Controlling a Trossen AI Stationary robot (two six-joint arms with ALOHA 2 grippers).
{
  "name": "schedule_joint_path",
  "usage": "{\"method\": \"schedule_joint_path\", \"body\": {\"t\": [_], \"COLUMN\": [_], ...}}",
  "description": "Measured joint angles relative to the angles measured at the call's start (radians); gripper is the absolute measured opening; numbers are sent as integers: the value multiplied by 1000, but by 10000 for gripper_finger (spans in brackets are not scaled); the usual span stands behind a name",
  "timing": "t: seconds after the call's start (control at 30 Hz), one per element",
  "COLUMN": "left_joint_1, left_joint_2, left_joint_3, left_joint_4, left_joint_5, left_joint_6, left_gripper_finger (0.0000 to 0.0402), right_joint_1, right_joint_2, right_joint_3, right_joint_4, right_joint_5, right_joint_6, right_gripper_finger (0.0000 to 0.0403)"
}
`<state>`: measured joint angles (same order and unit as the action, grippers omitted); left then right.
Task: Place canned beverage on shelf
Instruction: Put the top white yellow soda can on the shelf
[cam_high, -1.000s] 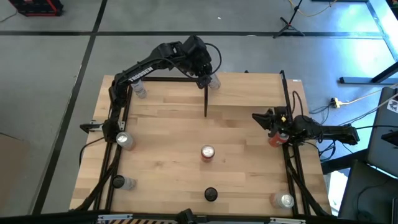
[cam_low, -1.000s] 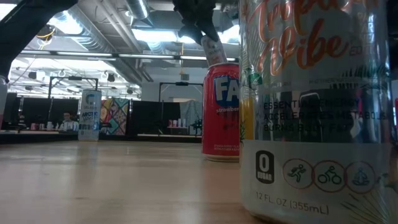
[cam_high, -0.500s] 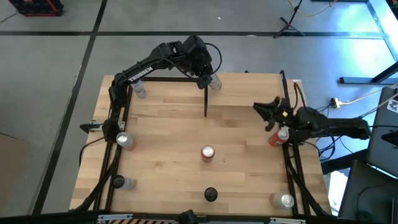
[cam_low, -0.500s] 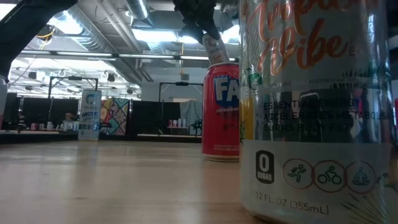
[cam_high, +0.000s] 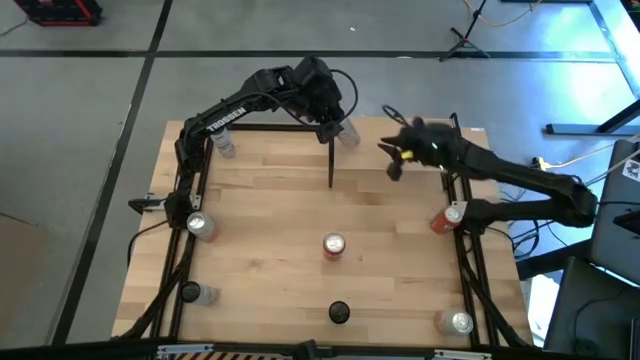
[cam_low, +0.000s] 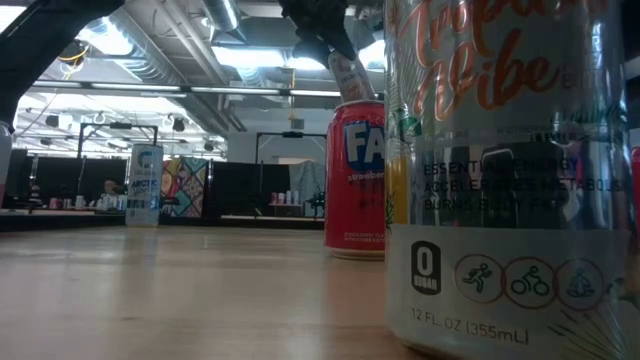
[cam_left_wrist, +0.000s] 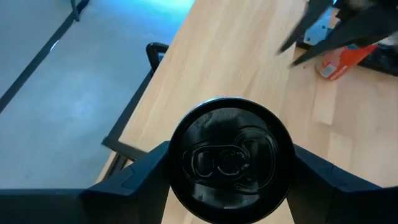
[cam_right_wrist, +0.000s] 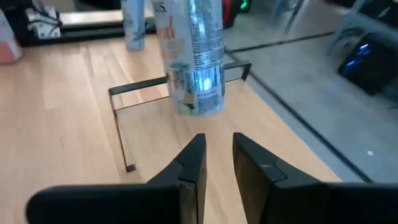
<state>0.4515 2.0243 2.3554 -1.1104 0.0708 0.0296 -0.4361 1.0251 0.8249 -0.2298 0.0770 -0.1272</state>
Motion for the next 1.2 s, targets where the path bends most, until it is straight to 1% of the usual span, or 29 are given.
{"method": "schedule_joint_path", "body": {"t": [0.07,0.17,0.23,0.37,0.6,0.77,1.03,1.2], "left_joint_1": [-1,-2,-2,-2,-5,-5,-14,-13], "left_joint_2": [0,0,0,0,0,10,48,51], "left_joint_3": [0,0,0,0,-1,-1,0,0], "left_joint_4": [17,30,31,33,63,92,159,171], "left_joint_5": [2,2,2,2,-1,6,4,-5], "left_joint_6": [2,3,3,6,10,10,9,6], "left_gripper_finger": [236,236,236,236,236,236,236,236], "right_joint_1": [-55,-98,-111,-108,-108,-108,-108,-108], "right_joint_2": [66,136,157,191,260,264,279,285], "right_joint_3": [28,60,68,70,71,70,68,68], "right_joint_4": [-6,23,67,129,137,168,141,153], "right_joint_5": [-84,-208,-245,-252,-254,-252,-252,-255], "right_joint_6": [-11,-14,-16,-16,-35,-36,-39,-39], "right_gripper_finger": [69,69,69,69,69,69,69,69]}}
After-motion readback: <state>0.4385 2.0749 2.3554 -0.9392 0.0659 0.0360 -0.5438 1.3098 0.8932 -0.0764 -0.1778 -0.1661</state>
